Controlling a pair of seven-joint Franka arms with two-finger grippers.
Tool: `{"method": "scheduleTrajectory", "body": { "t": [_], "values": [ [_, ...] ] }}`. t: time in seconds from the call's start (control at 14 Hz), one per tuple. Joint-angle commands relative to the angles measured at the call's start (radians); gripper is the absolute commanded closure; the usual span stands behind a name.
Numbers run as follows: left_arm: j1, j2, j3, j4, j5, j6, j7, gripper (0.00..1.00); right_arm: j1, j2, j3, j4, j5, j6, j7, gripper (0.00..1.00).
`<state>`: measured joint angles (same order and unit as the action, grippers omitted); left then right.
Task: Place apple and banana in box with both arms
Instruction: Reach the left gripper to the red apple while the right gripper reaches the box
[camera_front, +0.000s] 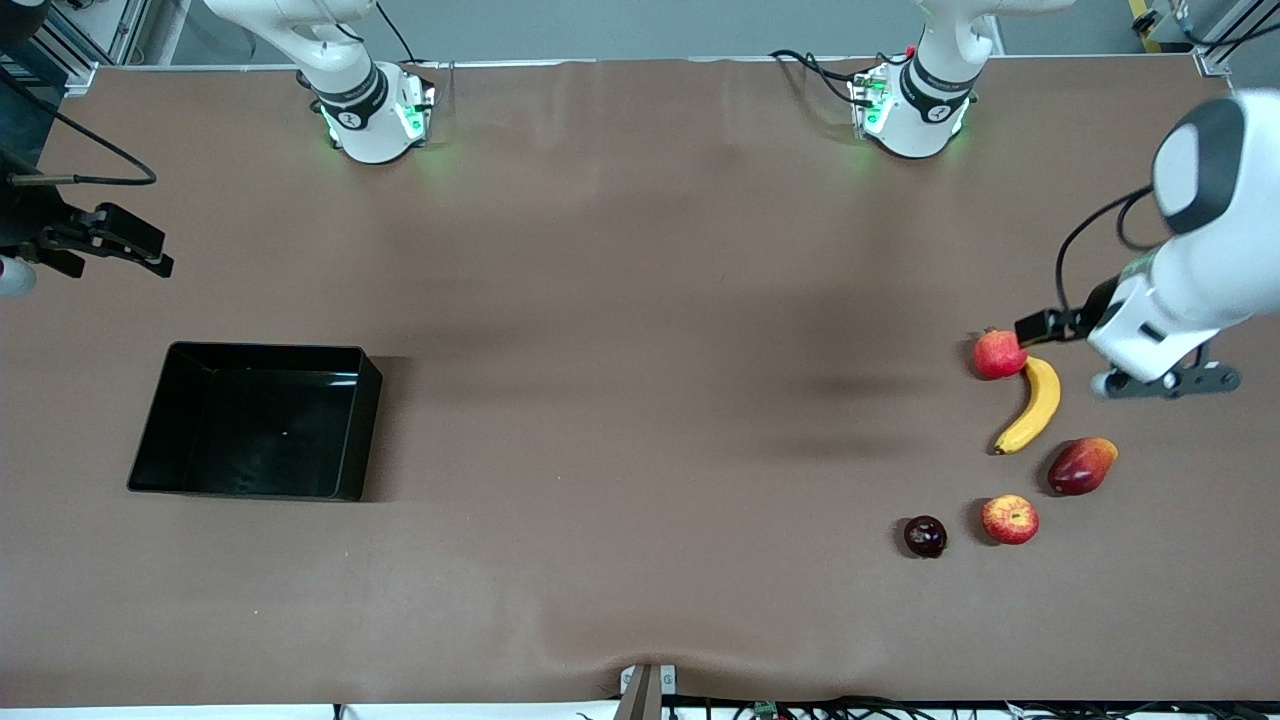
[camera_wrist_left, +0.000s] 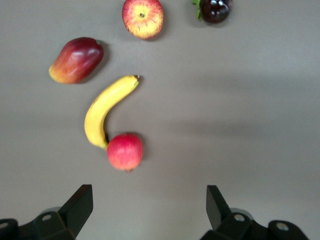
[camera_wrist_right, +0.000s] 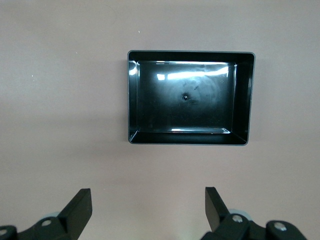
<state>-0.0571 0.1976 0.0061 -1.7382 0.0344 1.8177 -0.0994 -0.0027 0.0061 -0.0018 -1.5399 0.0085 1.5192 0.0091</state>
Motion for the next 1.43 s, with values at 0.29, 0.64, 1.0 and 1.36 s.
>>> {"method": "scheduleTrajectory", "body": {
  "t": [0.29, 0.64, 1.0, 1.36],
  "values": [
    [0.129, 0.187, -0.002, 0.043, 0.009, 0.336, 0.419, 0.0, 0.0, 0.011, -0.004, 0.0, -0.005, 0.006, -0.008, 0.0],
    [0.111, 0.299, -0.003, 0.15, 0.007, 0.409, 0.547, 0.0, 0.0, 0.018, -0.004, 0.0, -0.005, 0.015, -0.008, 0.0],
    [0.118, 0.439, -0.006, 0.209, -0.004, 0.554, 0.633, 0.0, -0.029, 0.069, -0.007, -0.011, -0.005, 0.032, -0.023, 0.0],
    [0.118, 0.526, -0.006, 0.258, -0.125, 0.565, 0.636, 0.0, -0.121, 0.135, -0.007, -0.132, -0.005, 0.205, -0.144, 0.0]
  ]
}}
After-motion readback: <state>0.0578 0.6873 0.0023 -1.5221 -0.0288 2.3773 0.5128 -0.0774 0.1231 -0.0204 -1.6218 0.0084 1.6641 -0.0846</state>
